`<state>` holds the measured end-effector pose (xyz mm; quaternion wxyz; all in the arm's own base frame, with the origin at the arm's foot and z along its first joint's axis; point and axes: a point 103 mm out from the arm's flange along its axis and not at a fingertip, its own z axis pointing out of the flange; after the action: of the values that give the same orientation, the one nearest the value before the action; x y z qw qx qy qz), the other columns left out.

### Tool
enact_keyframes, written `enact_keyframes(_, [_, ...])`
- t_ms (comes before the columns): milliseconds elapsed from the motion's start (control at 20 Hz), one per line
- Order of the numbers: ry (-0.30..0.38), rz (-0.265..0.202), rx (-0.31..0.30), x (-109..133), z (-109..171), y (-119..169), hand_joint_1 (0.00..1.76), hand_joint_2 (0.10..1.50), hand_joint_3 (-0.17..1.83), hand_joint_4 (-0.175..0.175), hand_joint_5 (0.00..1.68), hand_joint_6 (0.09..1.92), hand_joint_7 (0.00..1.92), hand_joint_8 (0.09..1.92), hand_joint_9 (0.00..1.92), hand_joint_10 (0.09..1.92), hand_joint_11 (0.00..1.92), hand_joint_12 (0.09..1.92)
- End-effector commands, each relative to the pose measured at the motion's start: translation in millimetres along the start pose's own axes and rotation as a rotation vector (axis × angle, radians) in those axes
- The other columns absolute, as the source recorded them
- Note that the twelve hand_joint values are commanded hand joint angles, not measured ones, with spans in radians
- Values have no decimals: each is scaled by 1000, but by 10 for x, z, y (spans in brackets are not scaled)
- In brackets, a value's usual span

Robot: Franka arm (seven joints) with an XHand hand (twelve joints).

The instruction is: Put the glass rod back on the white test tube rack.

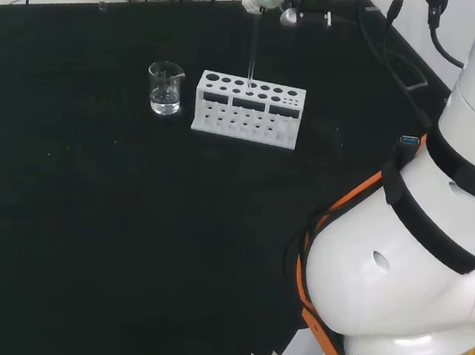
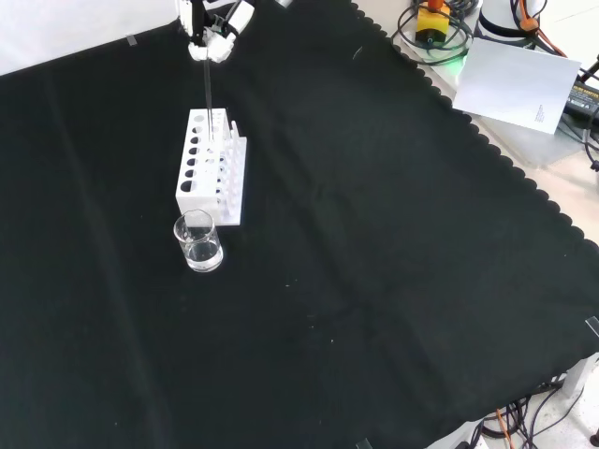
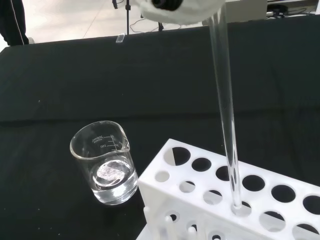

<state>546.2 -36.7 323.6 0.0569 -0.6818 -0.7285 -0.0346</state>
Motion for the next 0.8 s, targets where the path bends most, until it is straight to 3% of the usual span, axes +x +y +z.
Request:
enact_keyframes(50, [3,1,12,-59,129,18,1234,1015,-175,-175,1542,87,1598,877,1798,687,1424,976])
enact_keyframes(300, [-20,14,30,-18,166,26,1234,1015,-175,-175,1542,87,1599,877,1798,686,1425,976])
enact_keyframes(800, [18,-4,42,-25,206,51,1234,1015,-175,-175,1543,87,1599,876,1798,685,1425,976])
